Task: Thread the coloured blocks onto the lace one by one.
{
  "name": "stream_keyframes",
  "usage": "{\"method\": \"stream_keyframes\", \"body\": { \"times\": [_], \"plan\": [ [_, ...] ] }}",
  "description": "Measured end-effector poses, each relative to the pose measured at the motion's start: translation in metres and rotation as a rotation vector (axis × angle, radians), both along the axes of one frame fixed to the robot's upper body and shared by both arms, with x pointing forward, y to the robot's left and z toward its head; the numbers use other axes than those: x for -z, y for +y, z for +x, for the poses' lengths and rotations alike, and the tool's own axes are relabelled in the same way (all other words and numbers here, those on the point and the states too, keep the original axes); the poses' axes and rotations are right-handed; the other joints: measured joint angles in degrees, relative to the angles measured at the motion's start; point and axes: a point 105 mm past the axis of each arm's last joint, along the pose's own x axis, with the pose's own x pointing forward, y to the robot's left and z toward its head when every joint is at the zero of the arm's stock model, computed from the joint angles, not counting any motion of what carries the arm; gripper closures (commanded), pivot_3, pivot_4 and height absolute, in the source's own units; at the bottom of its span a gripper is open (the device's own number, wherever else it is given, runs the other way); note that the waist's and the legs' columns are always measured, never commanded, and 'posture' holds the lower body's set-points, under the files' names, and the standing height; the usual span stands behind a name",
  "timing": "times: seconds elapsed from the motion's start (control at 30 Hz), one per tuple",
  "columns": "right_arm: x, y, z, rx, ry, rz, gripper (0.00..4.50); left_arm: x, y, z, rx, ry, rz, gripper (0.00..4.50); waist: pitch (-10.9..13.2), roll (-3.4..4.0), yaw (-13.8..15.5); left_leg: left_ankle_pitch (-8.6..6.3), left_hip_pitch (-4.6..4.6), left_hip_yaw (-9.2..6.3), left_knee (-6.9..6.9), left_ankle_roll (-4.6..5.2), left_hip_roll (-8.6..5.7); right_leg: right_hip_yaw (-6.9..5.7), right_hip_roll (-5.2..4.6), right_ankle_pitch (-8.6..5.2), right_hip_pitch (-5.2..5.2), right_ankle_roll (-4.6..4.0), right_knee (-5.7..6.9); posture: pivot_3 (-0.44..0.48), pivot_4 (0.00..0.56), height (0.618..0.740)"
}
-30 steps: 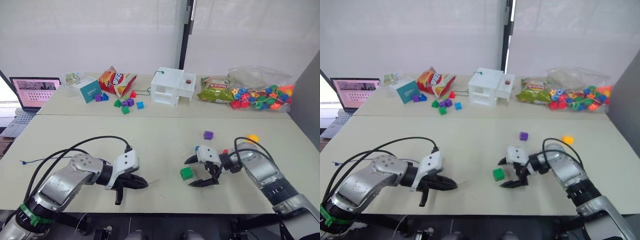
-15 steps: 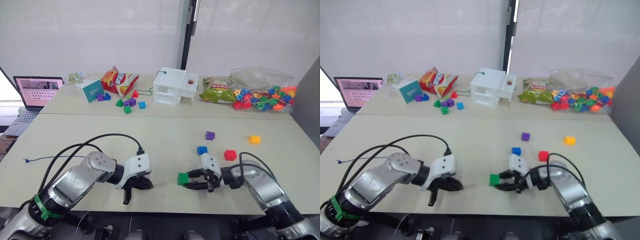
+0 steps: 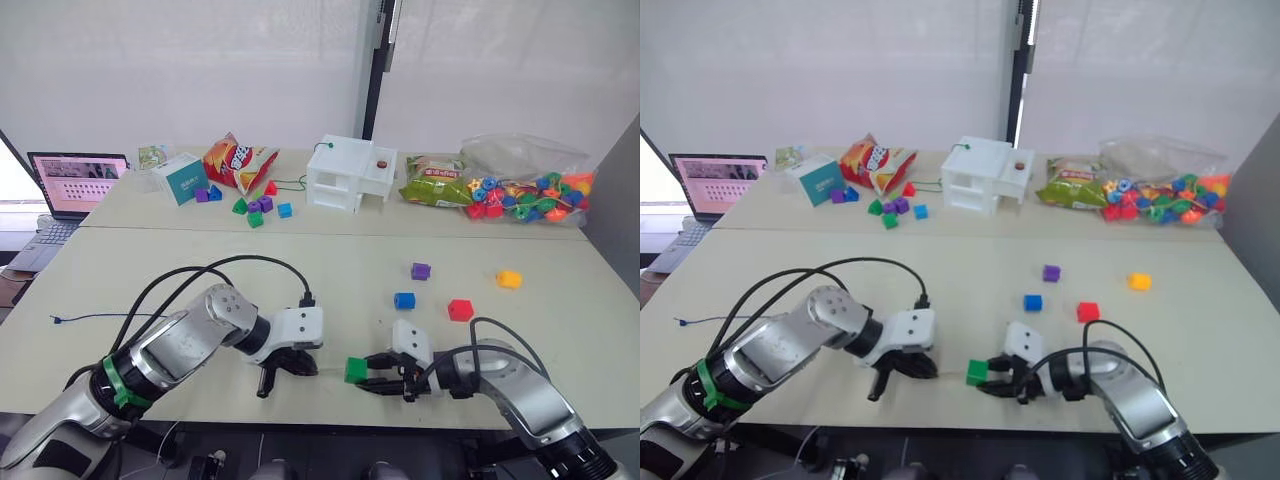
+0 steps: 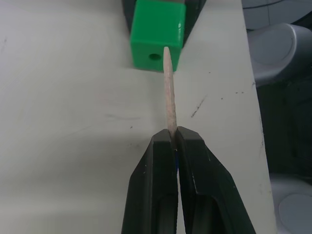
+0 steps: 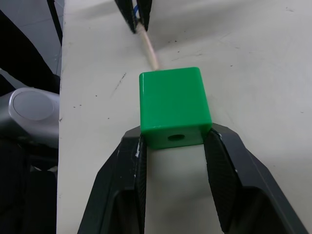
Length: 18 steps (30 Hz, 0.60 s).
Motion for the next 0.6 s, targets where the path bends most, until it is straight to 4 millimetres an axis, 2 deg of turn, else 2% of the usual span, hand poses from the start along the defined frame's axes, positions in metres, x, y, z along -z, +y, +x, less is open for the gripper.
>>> {"method": "stream_keyframes", "body": {
  "times": [0.4, 0.6],
  "plan": [
    [0.000, 0.005, 0.000, -0.018, -0.001, -0.005, 3.34, 0.008, 0.006, 0.006, -0.004, -0.020, 0.053, 4.50, 0.00, 0.00, 0.04, 0.00, -0.01, -0.01, 0.04, 0.00, 0.01, 0.00, 0.00, 0.00, 0.00, 0.00, 0.01, 0.000, 0.150, 0.740],
    [-0.001, 0.006, 0.000, -0.022, -0.001, -0.005, 3.34, 0.011, 0.003, 0.008, -0.002, -0.028, 0.056, 4.50, 0.00, 0.00, 0.07, 0.00, -0.02, -0.01, 0.06, 0.00, 0.01, -0.01, 0.00, 0.00, 0.00, 0.00, 0.01, 0.000, 0.150, 0.740]
  ]
}}
